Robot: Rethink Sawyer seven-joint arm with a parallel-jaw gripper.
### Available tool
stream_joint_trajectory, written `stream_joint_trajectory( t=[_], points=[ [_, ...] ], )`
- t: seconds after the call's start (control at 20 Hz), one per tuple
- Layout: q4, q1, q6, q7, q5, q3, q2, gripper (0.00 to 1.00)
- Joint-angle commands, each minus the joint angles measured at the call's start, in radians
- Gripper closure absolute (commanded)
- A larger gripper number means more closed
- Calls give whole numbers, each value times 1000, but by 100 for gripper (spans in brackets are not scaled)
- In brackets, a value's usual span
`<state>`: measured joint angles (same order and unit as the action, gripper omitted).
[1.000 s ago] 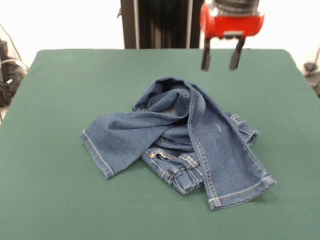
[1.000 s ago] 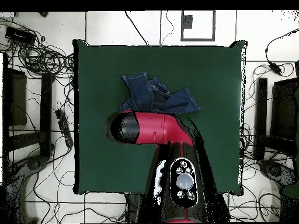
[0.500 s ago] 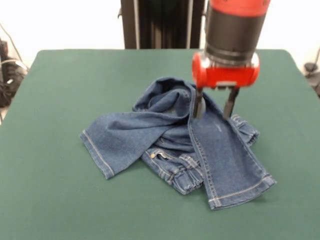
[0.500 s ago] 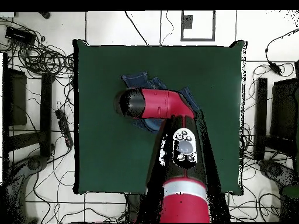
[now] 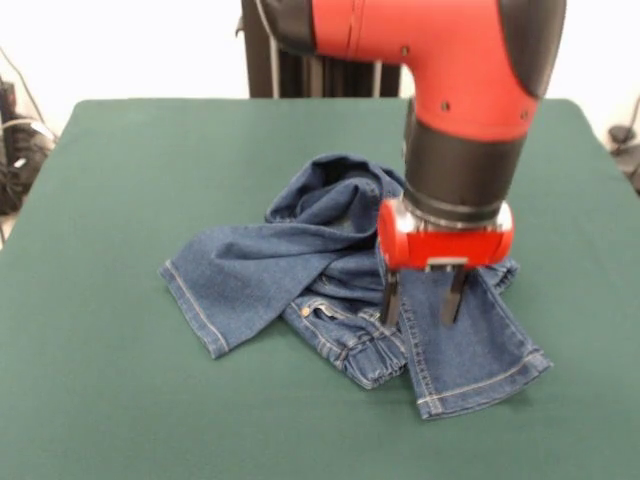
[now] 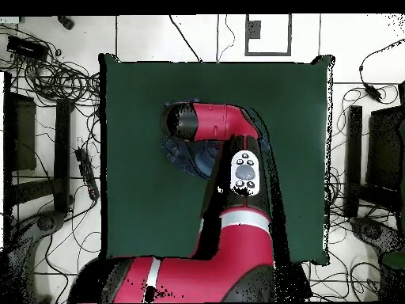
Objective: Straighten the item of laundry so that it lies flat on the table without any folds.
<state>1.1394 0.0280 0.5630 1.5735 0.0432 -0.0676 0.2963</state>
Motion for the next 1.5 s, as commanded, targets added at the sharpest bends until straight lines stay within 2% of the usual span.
stream_joint_trajectory(
  t=[0.05,0.5,0.7,1.0,1.5],
  points=[
    [-146,-49,66,54,68,12,-134,0],
    [-380,-51,310,-26,106,3,-291,0],
    [-450,-59,403,-36,123,-13,-322,0],
    [-474,-60,416,-19,135,-18,-320,0],
    [-317,-43,390,-18,103,29,-195,0]
  ],
)
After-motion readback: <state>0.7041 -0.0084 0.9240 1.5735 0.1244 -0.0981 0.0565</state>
